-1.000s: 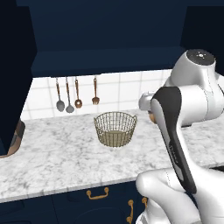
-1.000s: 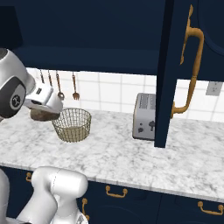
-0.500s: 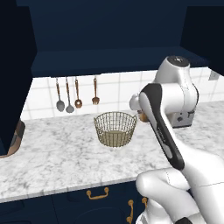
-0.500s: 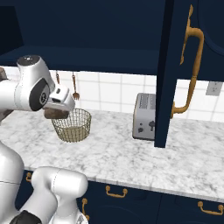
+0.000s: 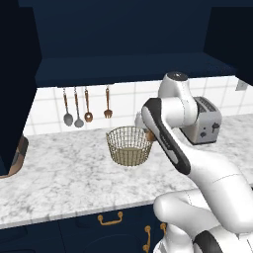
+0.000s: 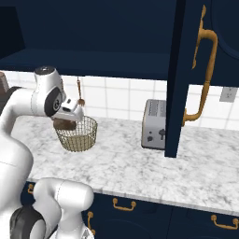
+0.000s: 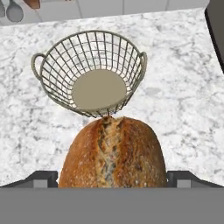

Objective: Open the cabinet, pick up the bread from the cabinet and place it in the basket. Then move the basket to the dining counter.

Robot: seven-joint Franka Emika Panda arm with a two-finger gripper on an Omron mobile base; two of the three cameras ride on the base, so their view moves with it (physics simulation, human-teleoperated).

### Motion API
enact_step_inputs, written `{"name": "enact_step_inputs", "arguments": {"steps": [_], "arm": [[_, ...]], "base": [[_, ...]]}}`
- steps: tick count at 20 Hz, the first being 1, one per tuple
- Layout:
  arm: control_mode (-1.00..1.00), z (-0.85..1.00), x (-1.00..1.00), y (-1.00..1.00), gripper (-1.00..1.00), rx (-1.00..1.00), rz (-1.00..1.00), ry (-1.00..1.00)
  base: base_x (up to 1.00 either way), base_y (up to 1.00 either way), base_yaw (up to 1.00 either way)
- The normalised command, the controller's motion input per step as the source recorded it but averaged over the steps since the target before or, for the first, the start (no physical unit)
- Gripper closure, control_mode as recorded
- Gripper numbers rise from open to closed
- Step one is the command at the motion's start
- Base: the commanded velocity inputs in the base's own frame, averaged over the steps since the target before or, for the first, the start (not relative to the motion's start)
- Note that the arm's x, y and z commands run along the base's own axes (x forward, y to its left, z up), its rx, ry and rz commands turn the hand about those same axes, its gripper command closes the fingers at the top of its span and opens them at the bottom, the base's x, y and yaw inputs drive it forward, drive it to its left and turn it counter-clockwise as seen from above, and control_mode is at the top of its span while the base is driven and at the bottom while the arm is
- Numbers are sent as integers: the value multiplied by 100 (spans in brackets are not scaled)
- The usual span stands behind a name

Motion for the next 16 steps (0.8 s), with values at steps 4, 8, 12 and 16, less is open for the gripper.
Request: {"name": "enact_step_inputs", "arguments": {"steps": [4,8,12,16], "arm": [[-100,-46,69,8,100,0,0,6],[-100,-46,80,27,100,0,0,8],[-100,-46,78,23,100,0,0,7],[-100,-49,65,14,100,0,0,8]], "base": [[0,0,0],[0,0,0],[0,0,0],[0,0,0]]}}
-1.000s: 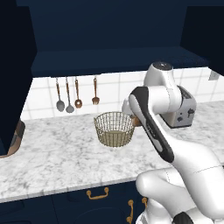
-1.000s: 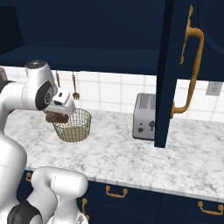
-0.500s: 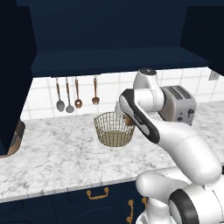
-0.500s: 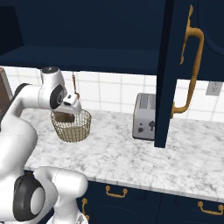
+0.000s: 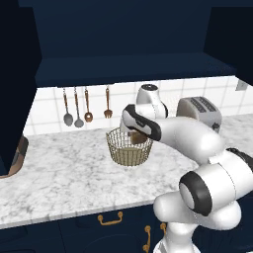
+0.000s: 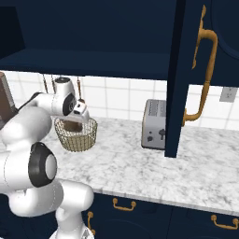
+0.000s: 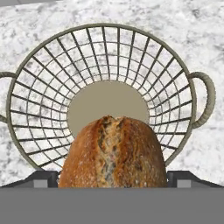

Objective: Open the cabinet, pick up the bread from the cabinet and place it in the basket. Then move the basket to the dining counter.

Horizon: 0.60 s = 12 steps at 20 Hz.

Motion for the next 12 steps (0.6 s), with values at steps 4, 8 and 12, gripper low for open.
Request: {"name": "enact_step_inputs", "arguments": {"steps": [4,8,12], "arm": [[-100,-44,62,9,100,0,0,8],[-100,-40,54,6,100,0,0,4],[-100,-40,45,7,100,0,0,0]], "base": [[0,0,0],[0,0,0],[0,0,0]]}}
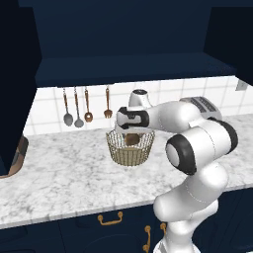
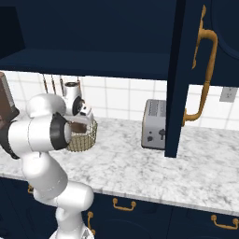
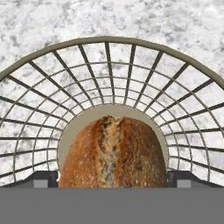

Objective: Open the cabinet, pick up the bread from the cabinet and place it in the basket. Then move the basket to the dining counter.

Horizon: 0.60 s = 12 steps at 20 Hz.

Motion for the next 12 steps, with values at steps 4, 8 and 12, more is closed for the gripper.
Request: {"name": "enact_step_inputs", "arguments": {"steps": [4,8,12], "arm": [[-100,-45,36,8,100,0,0,0],[-100,-34,36,8,100,0,0,0],[-100,-27,28,6,100,0,0,0]], "base": [[0,0,0],[0,0,0],[0,0,0]]}}
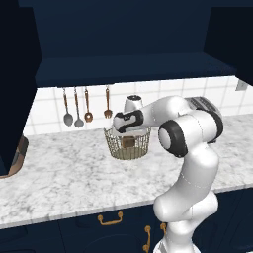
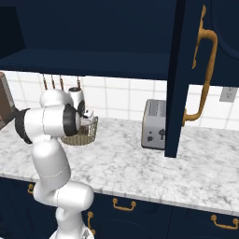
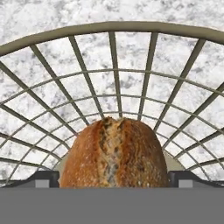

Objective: Open the cabinet, pick up the bread from the cabinet and place it in the basket. Then move the basket to the dining counter.

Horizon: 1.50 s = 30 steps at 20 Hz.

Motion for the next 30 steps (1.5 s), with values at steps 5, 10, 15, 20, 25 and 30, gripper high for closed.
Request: {"name": "enact_step_inputs", "arguments": {"steps": [5,10,15,20,25,30], "arm": [[-100,-24,12,3,-100,0,0,0],[-100,0,0,0,-100,0,0,-9],[-100,3,0,0,-100,0,0,-16],[-100,11,0,-5,-100,0,0,-31],[-100,21,-6,-12,-100,0,0,-44],[-100,50,-89,-8,-100,2,-10,-11]], "base": [[0,0,0],[0,0,0],[0,0,0],[0,0,0],[0,0,0],[0,0,0]]}}
